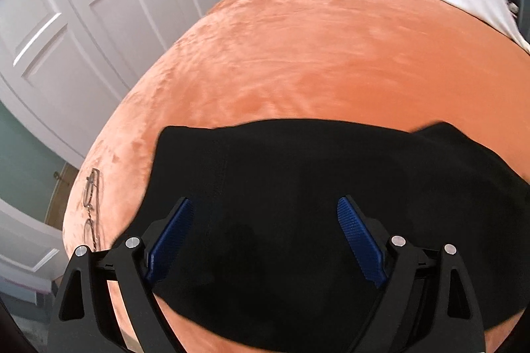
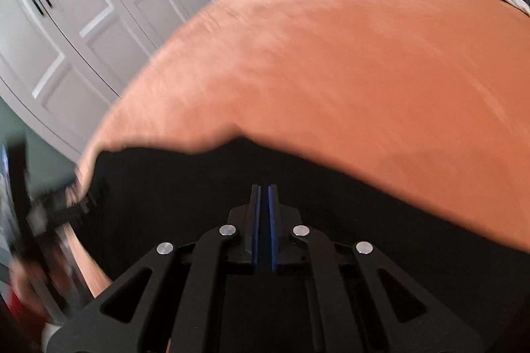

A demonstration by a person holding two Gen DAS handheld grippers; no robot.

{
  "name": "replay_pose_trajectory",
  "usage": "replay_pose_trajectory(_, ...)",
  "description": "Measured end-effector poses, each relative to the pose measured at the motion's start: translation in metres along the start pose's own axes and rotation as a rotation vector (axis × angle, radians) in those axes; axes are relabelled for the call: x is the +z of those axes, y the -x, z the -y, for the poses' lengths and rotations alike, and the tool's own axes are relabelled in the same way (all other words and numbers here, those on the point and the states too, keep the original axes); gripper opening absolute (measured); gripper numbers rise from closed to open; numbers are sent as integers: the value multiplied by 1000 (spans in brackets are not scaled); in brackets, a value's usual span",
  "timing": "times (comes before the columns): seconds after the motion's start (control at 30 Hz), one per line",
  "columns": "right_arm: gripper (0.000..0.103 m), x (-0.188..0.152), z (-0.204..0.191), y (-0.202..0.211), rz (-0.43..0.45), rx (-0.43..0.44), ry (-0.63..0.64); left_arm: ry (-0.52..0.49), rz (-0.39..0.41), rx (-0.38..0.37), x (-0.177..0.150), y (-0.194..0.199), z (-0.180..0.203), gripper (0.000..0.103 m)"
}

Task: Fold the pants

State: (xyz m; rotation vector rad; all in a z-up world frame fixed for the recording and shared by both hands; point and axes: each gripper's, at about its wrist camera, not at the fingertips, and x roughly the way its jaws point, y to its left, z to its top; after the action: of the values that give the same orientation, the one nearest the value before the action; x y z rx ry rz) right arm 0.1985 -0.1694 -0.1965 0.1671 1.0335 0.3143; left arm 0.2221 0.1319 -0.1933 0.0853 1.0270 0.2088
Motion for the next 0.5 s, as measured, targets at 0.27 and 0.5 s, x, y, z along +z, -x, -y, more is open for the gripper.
replay_pose_trajectory(0.27,7,-92,206,151,194,-314,-424,-153,31,-111,-22,59,101,86)
replay_pose_trajectory(0.5,34,-163,332,222,201,-513,-606,-267,43,-192,-33,92,190,87)
